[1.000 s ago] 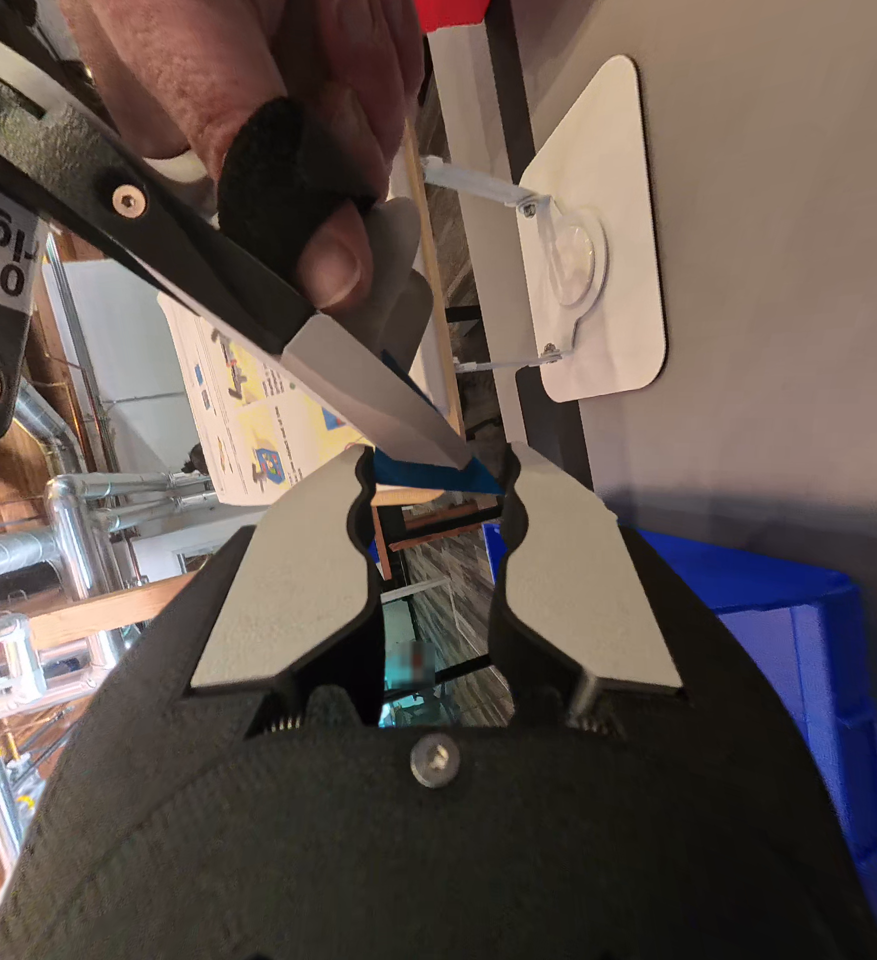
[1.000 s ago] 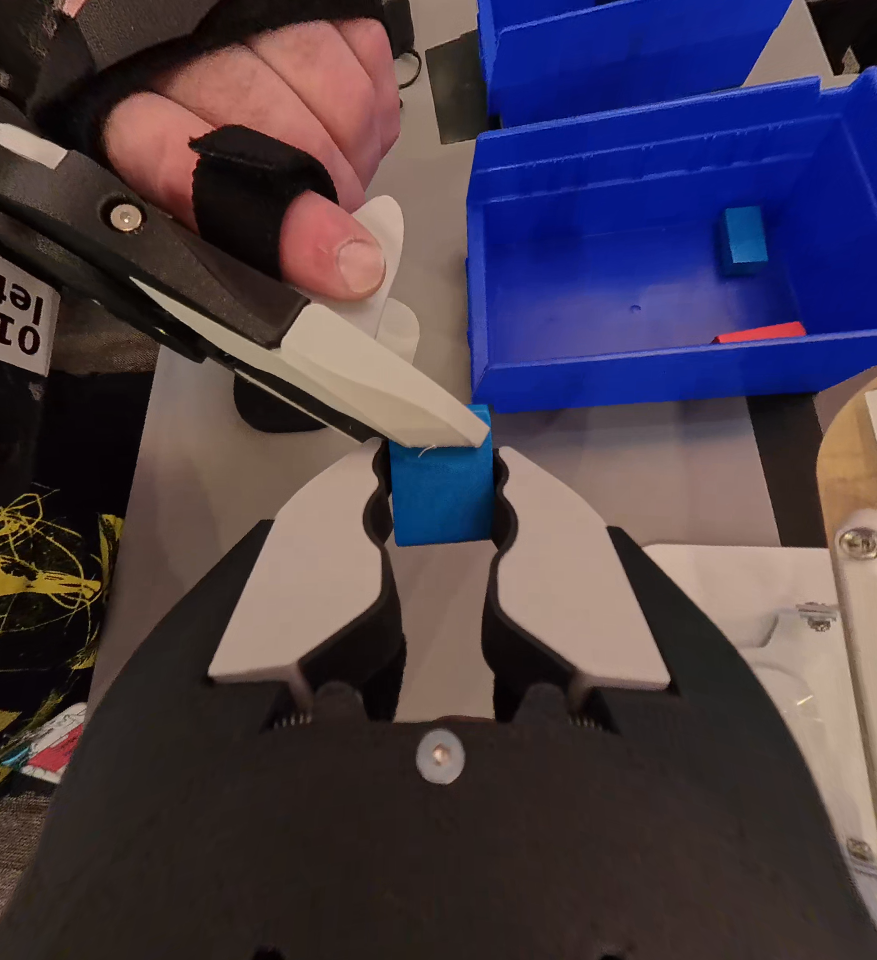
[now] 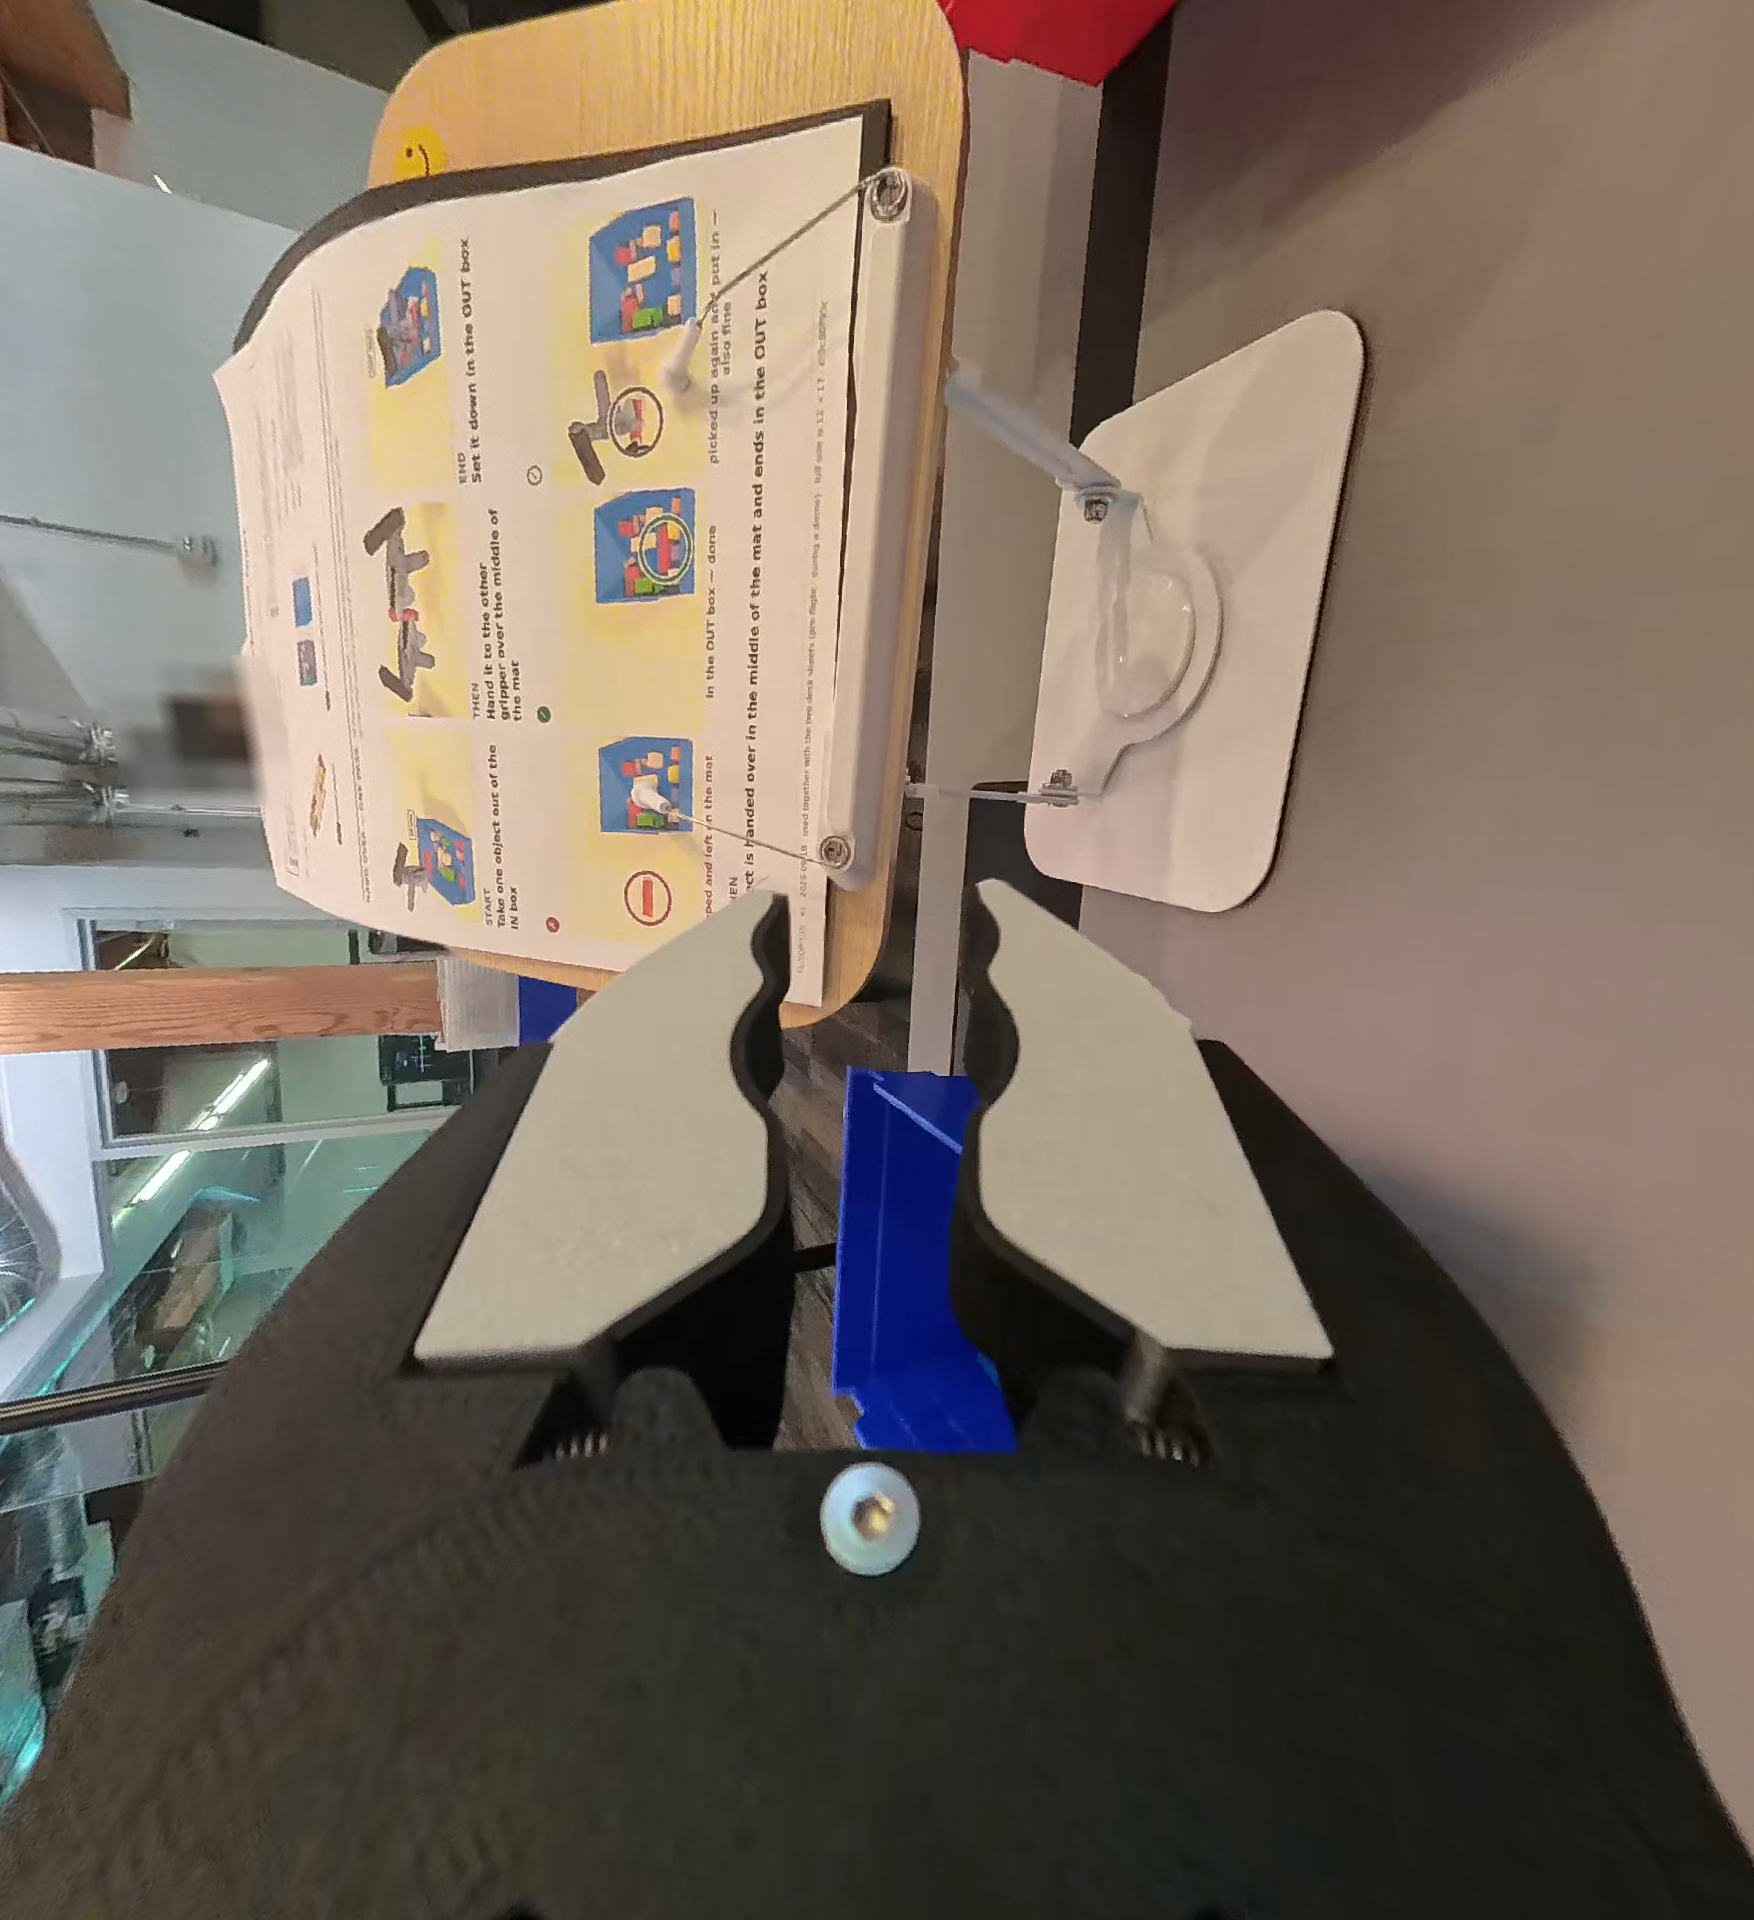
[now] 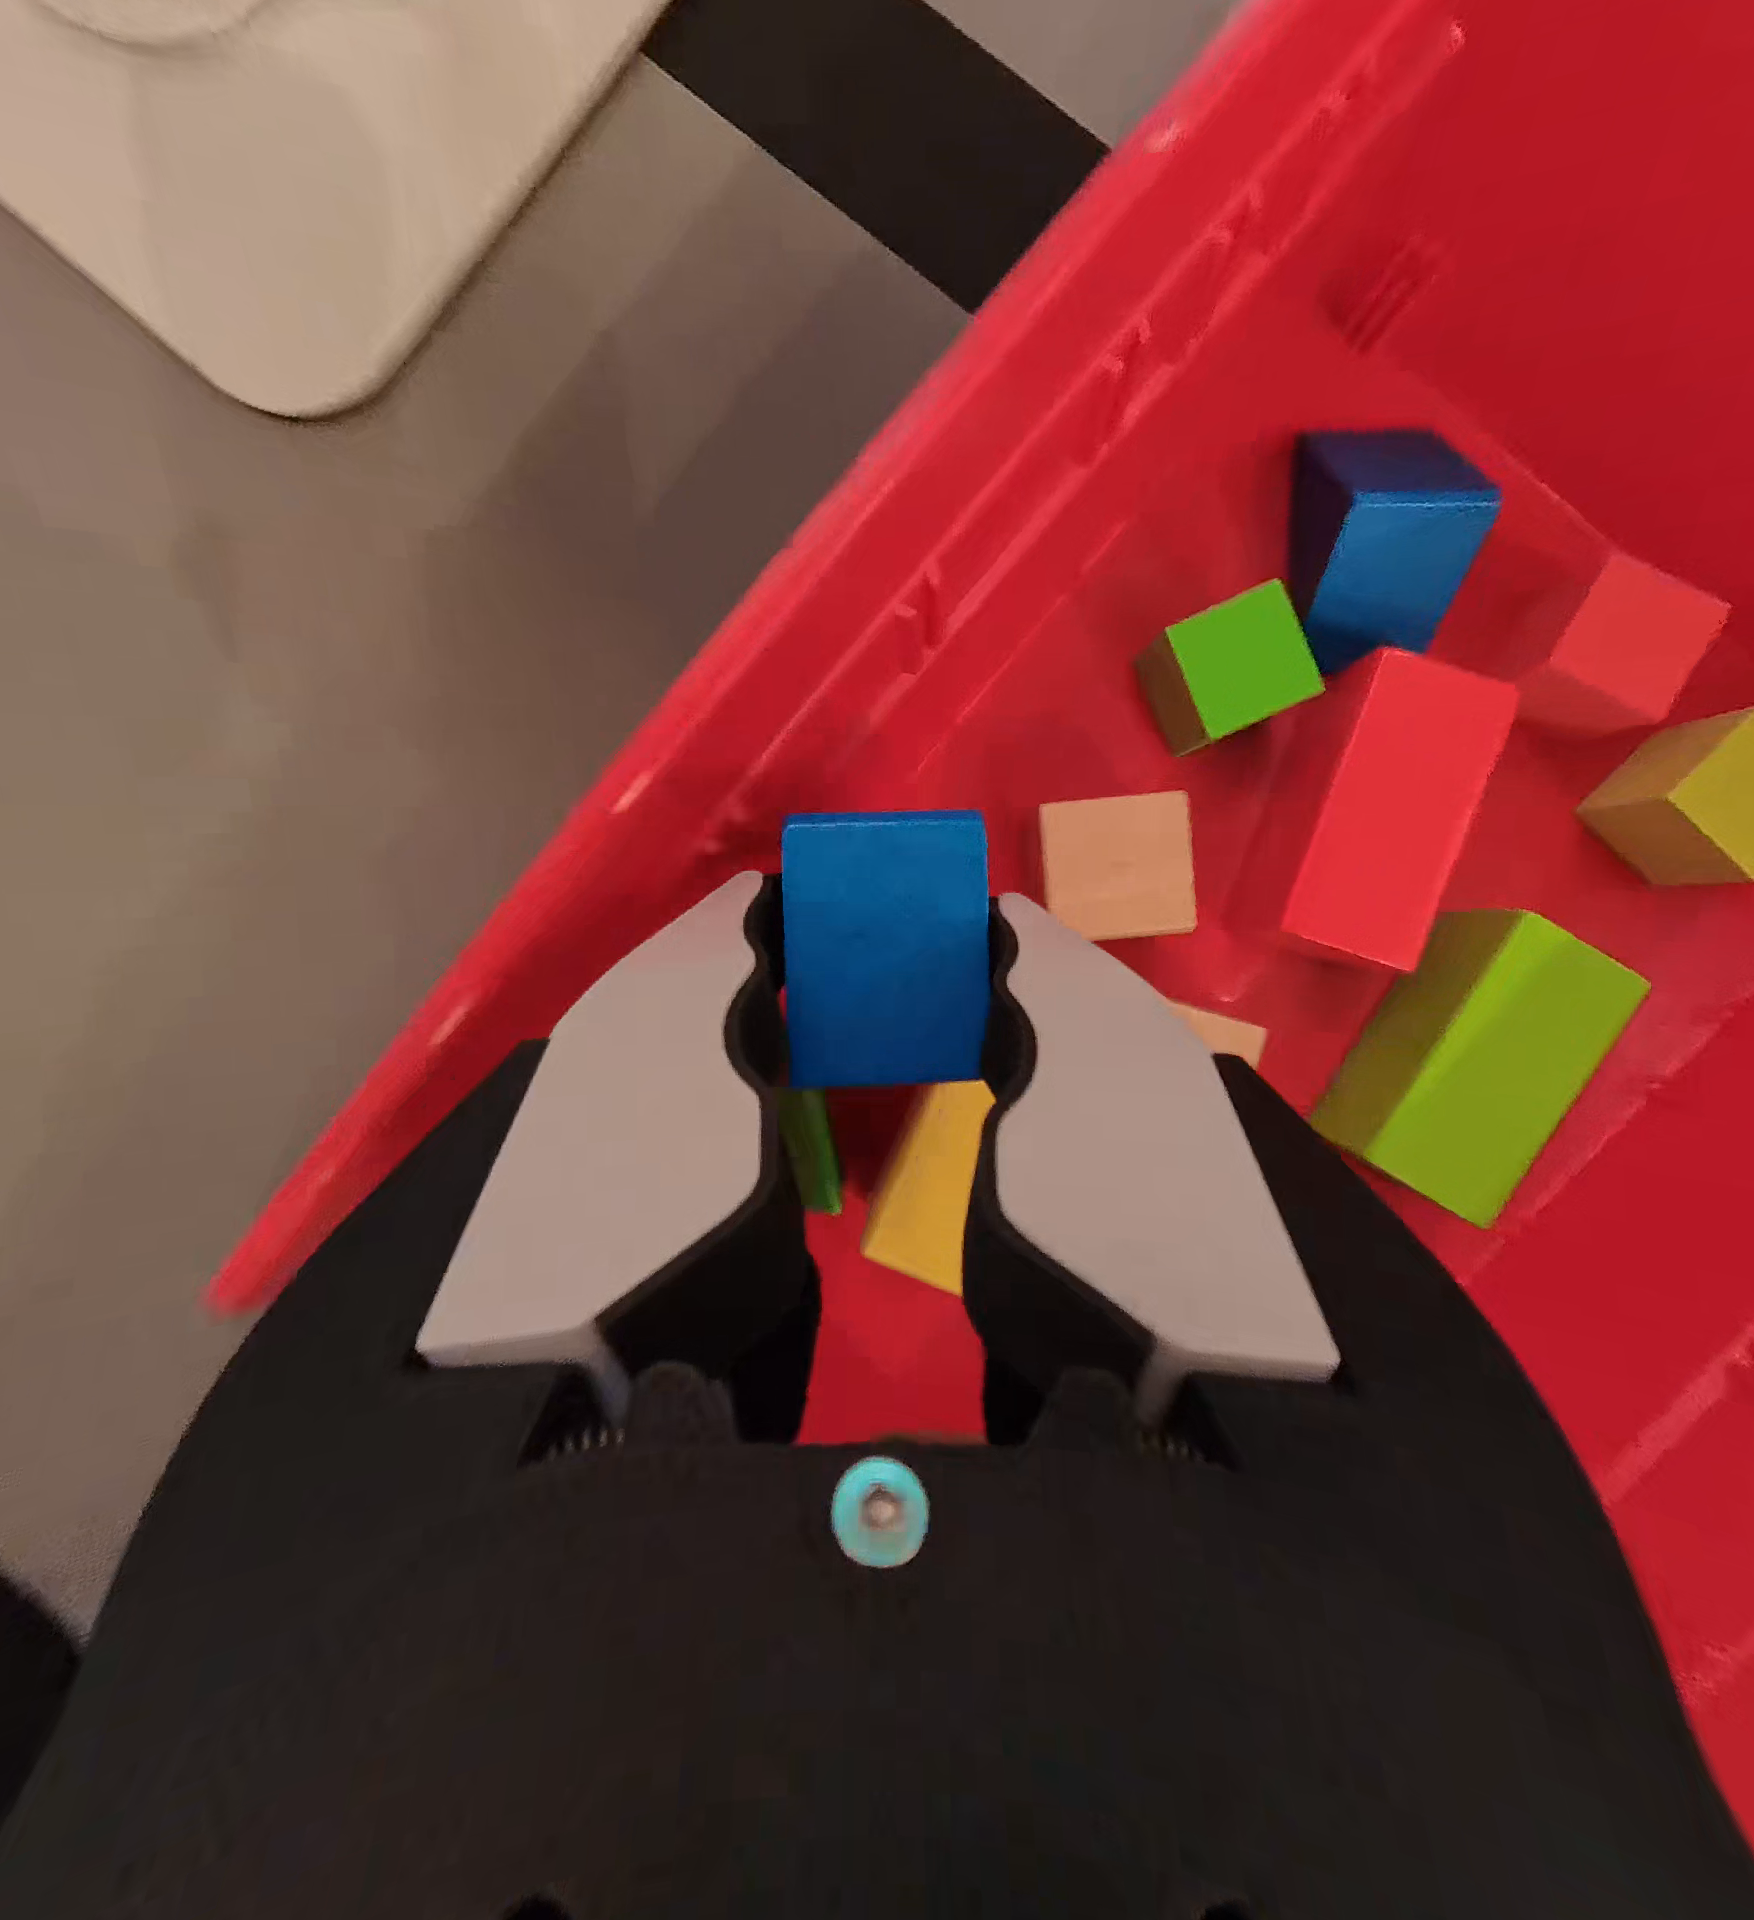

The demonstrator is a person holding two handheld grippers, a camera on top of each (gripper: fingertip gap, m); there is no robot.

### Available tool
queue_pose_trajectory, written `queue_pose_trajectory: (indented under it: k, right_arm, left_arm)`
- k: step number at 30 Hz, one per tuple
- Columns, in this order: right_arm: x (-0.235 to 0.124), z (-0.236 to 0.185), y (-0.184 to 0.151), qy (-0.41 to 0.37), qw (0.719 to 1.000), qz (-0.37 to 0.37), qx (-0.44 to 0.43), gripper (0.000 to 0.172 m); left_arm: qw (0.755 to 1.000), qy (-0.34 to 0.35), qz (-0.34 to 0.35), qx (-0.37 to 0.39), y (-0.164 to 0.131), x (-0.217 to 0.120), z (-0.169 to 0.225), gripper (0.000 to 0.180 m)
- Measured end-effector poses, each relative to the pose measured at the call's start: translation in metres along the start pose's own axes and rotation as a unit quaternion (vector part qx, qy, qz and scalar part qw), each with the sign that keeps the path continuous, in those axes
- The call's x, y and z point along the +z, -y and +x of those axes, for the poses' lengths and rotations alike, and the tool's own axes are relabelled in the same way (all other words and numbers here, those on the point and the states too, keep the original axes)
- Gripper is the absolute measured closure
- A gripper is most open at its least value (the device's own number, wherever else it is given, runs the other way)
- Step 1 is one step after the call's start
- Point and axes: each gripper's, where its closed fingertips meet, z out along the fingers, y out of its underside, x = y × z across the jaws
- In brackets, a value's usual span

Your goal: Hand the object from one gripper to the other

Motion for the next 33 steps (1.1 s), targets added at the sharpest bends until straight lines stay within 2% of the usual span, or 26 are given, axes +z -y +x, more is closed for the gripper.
queue_pose_trajectory:
  k: [8,14,18,28,33]
  right_arm:
    - [0.037,0.016,-0.013,-0.024,0.997,-0.071,0.003,0.138]
    - [0.047,0.020,-0.015,-0.035,0.996,-0.078,0.005,0.138]
    - [0.048,0.026,-0.014,-0.047,0.995,-0.093,0.000,0.138]
    - [0.047,0.028,-0.011,0.017,0.996,-0.074,0.036,0.139]
    - [0.047,0.028,-0.011,0.014,0.996,-0.081,0.019,0.139]
  left_arm:
    - [1.000,-0.010,-0.010,-0.005,0.002,0.009,0.007,0.148]
    - [1.000,-0.018,-0.014,-0.009,-0.004,0.011,0.012,0.147]
    - [1.000,-0.020,-0.016,-0.011,-0.006,0.010,0.014,0.146]
    - [0.999,-0.022,-0.022,-0.013,-0.014,0.004,0.013,0.147]
    - [0.999,-0.024,-0.023,-0.012,-0.012,0.004,0.013,0.147]
